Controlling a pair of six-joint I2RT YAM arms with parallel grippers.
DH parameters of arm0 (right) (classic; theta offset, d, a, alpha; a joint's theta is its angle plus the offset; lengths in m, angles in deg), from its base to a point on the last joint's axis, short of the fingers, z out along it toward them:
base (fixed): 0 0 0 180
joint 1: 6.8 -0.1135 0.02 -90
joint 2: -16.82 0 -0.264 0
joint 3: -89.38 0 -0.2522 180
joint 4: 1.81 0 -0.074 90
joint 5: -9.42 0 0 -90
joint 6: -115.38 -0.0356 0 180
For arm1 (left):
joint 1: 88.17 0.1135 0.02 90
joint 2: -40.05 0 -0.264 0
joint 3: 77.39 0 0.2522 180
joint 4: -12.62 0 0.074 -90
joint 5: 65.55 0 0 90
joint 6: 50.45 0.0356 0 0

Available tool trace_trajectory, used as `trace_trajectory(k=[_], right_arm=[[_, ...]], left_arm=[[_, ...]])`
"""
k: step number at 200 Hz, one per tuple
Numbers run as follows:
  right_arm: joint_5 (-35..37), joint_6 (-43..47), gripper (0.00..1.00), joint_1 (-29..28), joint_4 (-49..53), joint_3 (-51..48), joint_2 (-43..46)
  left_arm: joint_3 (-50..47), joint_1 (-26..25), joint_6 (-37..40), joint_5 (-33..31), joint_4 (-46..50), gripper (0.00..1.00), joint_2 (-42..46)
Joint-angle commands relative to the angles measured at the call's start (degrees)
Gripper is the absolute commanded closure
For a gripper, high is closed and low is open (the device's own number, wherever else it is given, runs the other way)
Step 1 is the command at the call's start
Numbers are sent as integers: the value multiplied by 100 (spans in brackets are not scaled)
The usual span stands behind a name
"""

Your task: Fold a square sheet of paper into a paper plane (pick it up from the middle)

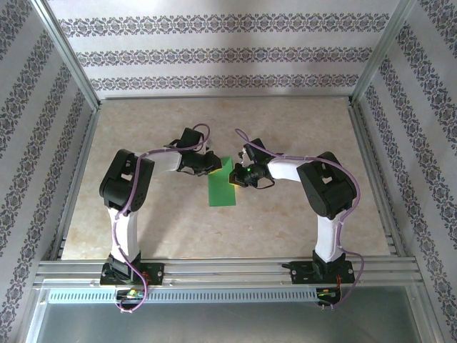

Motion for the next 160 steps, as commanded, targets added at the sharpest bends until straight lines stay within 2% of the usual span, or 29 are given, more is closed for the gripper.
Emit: trace_trajectory(k=[1, 101, 160], right_arm=[[1469, 166, 91, -25, 1839, -584, -872], [1710, 281, 93, -36, 1958, -678, -932], [1695, 268, 93, -36, 1958, -650, -899]], left_arm=[[92, 182, -81, -68, -160, 82, -153], [700, 851, 766, -607, 928, 82, -702], [1492, 955, 1171, -679, 1646, 82, -702]])
